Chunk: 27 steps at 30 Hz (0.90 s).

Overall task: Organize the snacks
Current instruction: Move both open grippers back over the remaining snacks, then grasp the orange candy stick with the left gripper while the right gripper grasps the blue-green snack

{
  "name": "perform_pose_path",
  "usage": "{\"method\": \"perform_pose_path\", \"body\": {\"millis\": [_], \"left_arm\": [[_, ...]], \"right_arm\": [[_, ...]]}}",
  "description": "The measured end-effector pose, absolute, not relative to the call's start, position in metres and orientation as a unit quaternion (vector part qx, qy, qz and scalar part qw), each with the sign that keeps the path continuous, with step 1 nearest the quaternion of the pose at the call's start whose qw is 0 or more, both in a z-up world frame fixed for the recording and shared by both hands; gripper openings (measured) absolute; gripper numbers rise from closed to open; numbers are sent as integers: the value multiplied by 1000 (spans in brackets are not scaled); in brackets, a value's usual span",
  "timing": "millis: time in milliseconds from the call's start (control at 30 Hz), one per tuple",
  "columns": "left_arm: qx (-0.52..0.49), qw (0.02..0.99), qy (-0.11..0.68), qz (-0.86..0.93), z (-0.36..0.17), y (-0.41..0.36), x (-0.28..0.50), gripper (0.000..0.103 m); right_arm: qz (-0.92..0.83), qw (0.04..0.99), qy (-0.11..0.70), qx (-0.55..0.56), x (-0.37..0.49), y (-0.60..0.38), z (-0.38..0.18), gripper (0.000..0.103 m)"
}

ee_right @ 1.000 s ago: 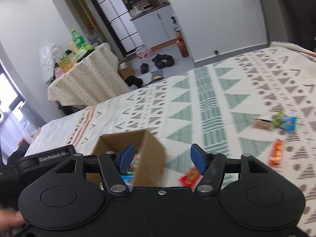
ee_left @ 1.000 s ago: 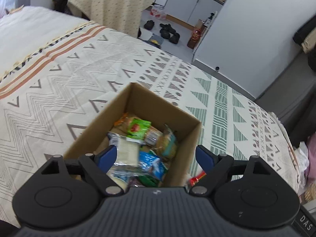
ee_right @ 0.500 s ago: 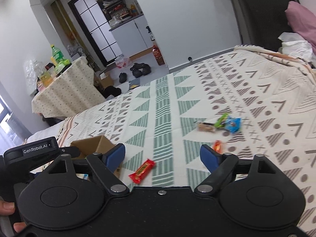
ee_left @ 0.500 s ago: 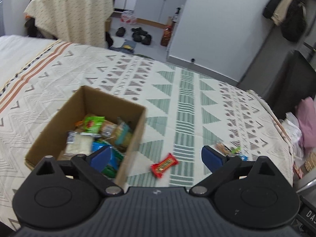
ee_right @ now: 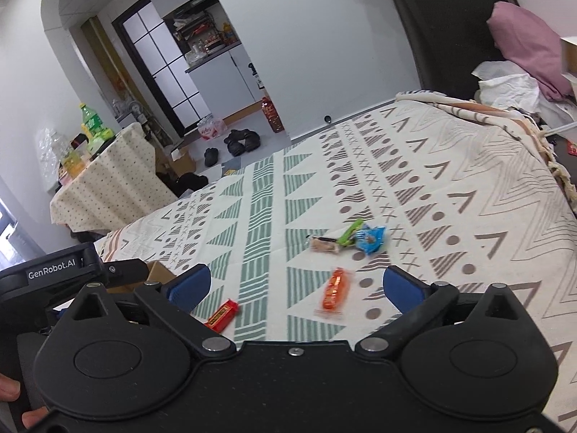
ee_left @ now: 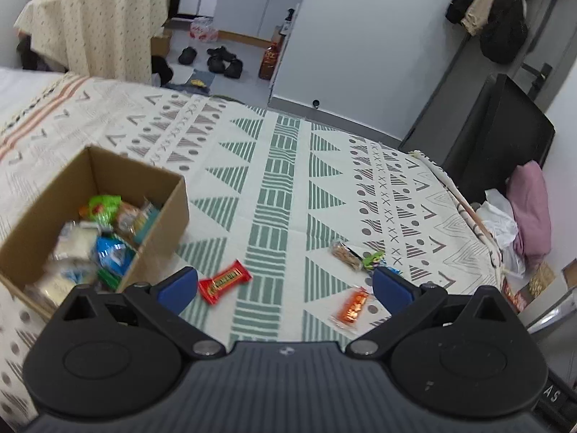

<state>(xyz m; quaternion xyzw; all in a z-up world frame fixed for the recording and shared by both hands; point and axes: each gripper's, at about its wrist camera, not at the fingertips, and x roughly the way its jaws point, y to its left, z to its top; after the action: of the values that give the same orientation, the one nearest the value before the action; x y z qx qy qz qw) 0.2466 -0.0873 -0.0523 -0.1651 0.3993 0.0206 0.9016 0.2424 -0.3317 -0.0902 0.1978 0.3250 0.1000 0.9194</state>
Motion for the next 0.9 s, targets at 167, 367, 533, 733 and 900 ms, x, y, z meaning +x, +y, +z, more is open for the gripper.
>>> {"method": "perform_pose_path", "body": {"millis": [167, 367, 533, 733, 900], "left_arm": [[-169, 898, 405, 14, -63, -103, 249, 102], [-162, 903, 397, 7, -75, -119, 257, 101], [-172, 895, 412, 7, -96, -135, 271, 95], [-172, 887, 429, 6, -122, -152, 286, 84], [-189, 879, 439, 10, -142, -160, 299, 73]], "right_arm": [[101, 916, 328, 209, 244, -351, -100, 103], [98, 909, 329, 239, 251, -372, -121, 103], [102, 901, 326, 267, 260, -383, -139, 102], [106, 896, 327, 280, 277, -393, -154, 96], [114, 886, 335, 299, 292, -395, -168, 93]]}}
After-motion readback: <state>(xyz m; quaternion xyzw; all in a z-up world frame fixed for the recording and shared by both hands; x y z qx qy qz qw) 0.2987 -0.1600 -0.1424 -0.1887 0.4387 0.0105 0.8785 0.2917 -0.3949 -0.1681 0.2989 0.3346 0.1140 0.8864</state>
